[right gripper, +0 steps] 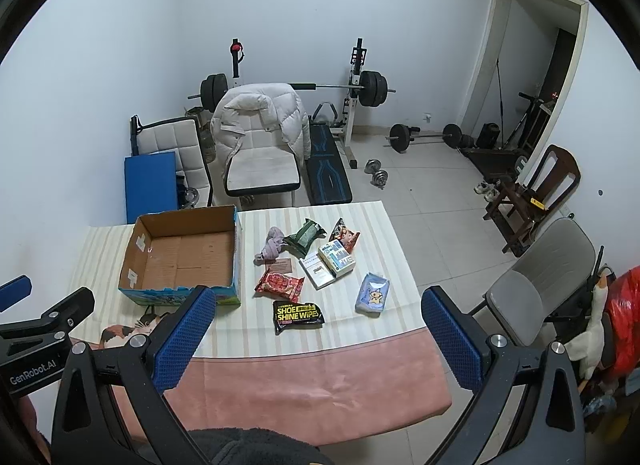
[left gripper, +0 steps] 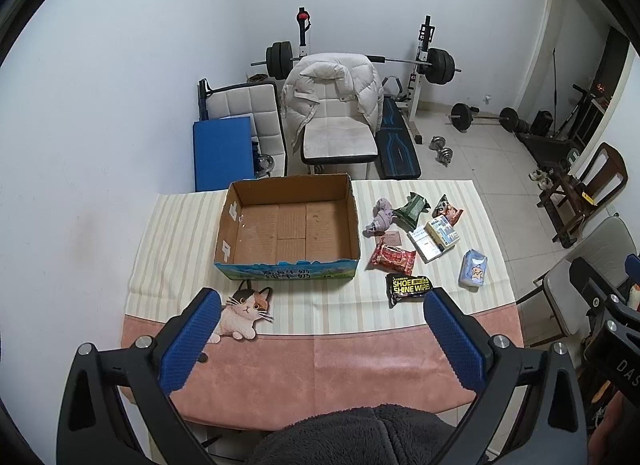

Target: Organize soft objects

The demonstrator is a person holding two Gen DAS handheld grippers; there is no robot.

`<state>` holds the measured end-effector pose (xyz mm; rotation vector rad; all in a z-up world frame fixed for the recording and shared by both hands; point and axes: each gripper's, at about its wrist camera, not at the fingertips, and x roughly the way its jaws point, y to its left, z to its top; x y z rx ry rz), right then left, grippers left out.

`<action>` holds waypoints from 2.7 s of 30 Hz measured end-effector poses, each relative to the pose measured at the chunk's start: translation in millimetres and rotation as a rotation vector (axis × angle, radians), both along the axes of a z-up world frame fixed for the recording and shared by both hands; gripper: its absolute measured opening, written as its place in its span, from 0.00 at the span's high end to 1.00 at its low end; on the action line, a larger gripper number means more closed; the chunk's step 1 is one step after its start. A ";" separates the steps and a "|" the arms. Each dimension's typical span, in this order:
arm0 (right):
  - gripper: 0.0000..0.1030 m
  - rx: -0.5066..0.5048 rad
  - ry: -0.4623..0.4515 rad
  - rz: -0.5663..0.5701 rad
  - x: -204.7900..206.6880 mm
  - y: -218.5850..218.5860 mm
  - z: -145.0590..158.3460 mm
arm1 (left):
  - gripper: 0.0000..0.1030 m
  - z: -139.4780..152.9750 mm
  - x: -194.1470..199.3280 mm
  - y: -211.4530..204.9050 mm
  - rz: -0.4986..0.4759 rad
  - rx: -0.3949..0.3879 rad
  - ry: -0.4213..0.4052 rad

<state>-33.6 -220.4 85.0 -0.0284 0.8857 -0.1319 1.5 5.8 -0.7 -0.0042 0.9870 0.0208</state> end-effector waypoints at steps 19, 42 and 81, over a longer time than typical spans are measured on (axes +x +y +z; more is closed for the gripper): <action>0.00 0.010 -0.004 0.001 1.2 5.4 3.4 | 0.00 8.0 0.8 -4.4 -0.006 0.002 -0.003; 0.00 0.026 -0.014 -0.004 1.9 -3.5 14.6 | 0.00 13.4 3.4 -11.2 -0.028 -0.007 -0.021; 0.00 0.085 0.172 -0.130 107.8 -101.3 -92.7 | 0.00 -90.9 154.5 -85.4 -0.156 0.060 0.184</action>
